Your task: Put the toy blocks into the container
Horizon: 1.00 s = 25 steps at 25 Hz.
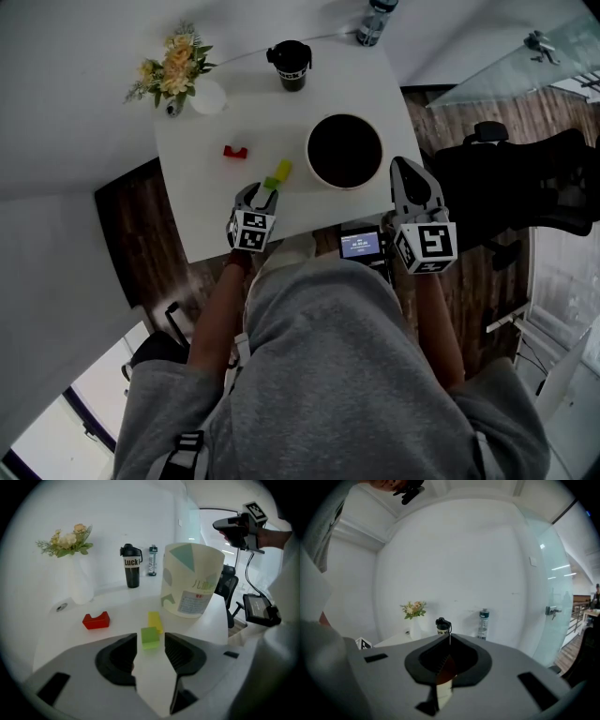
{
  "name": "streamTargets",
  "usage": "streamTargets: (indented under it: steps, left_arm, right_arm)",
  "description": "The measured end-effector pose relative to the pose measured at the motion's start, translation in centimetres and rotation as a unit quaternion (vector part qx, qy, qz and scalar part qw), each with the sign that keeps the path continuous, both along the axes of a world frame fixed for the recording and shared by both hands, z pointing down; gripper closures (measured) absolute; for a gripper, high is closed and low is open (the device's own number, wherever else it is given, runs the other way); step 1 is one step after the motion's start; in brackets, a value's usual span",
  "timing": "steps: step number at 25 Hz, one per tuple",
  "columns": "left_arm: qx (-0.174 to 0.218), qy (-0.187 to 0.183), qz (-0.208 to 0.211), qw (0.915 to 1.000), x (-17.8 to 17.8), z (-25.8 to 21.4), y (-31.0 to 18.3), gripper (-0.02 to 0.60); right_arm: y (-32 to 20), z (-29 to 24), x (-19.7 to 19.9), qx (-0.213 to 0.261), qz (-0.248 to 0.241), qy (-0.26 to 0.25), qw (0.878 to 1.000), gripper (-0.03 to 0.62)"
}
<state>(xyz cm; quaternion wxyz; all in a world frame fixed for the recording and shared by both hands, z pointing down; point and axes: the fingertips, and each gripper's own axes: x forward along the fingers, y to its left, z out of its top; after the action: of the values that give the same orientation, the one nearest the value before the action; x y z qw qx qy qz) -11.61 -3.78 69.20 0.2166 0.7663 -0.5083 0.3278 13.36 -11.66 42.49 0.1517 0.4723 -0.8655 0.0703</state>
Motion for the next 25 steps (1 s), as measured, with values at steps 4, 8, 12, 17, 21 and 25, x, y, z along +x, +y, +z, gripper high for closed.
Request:
streamTargets:
  steps: [4,8,12,17,21,25]
  left_arm:
    - [-0.008,0.006,0.004,0.9999,0.7,0.5,-0.7,0.394]
    - [-0.006,0.009,0.003,0.9999,0.9,0.2,-1.1,0.457]
    - [0.012,0.001,0.002,0.9999,0.4,-0.9,-1.3,0.563]
    - [0.011,-0.002,0.001,0.9999,0.2,-0.8,-1.4,0.475]
    - [0.015,-0.016,-0.008,0.9997,-0.1,-0.3,-1.7,0.354]
    - [-0.006,-0.023,-0.001,0.9997,-0.1,0.8,-1.7,0.360]
  right_arm:
    - [0.1,0.0,0.0,0.002,0.003,-0.002,1.000,0.589]
    - [0.1,0.0,0.5,0.002,0.009,-0.003,1.000,0.589]
    - [0.2,0.1,0.6,0.002,0.012,-0.003,1.000,0.589]
    - [0.2,0.2,0.7,0.000,0.010,-0.001,1.000,0.589]
    - [0.1,0.2,0.4,0.000,0.008,0.002,1.000,0.589]
    - [0.0,0.3,0.2,-0.001,0.007,0.003,1.000,0.589]
